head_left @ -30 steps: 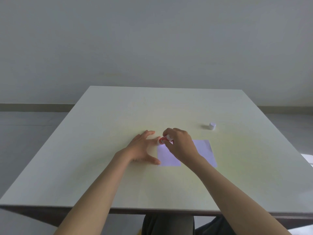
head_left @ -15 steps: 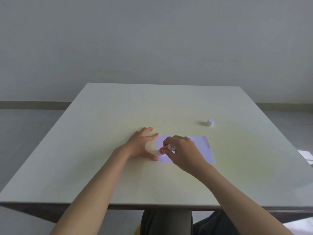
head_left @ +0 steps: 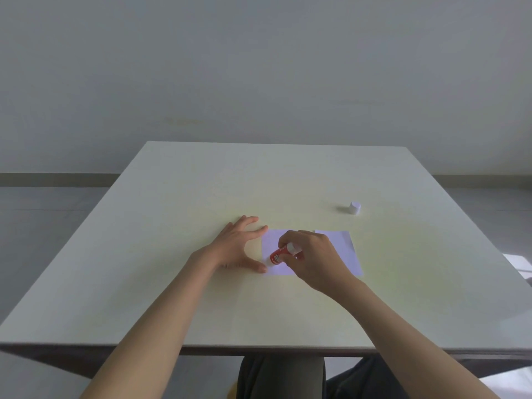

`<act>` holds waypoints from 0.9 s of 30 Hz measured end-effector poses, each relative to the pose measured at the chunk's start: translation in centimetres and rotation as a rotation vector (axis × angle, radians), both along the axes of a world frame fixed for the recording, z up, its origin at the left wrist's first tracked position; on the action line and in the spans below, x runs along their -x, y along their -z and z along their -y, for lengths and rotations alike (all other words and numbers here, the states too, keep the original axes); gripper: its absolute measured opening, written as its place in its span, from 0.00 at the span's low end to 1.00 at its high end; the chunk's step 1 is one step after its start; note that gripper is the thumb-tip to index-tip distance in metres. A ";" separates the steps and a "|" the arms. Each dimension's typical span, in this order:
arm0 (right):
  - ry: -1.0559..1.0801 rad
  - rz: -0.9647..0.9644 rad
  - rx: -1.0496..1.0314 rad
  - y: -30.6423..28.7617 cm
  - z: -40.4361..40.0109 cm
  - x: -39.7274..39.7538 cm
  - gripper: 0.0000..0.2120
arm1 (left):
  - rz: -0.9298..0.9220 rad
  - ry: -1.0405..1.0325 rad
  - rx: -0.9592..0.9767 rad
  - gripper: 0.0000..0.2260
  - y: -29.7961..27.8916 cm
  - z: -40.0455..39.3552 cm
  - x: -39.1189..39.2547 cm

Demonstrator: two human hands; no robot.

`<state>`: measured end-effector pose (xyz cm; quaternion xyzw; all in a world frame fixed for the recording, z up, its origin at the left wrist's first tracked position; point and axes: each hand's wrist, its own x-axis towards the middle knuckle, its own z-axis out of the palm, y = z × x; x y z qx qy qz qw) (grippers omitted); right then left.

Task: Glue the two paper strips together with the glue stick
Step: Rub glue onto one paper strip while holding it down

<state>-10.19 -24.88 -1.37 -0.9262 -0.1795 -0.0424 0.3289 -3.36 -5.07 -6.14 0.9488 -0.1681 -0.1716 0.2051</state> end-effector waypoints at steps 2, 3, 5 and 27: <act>-0.006 -0.015 -0.001 0.0 -0.1 -0.1 0.03 | -0.006 -0.008 0.000 0.46 0.0 0.0 0.0; -0.004 -0.021 0.004 0.0 0.0 -0.1 0.03 | -0.010 -0.012 0.002 0.47 0.1 0.0 0.0; 0.009 -0.037 0.017 -0.1 0.4 -0.2 0.03 | -0.012 -0.014 0.004 0.47 0.1 0.0 -0.1; 0.056 -0.017 -0.020 -1.7 -1.4 -3.2 0.05 | -0.013 0.030 0.001 0.45 0.2 -0.2 -0.2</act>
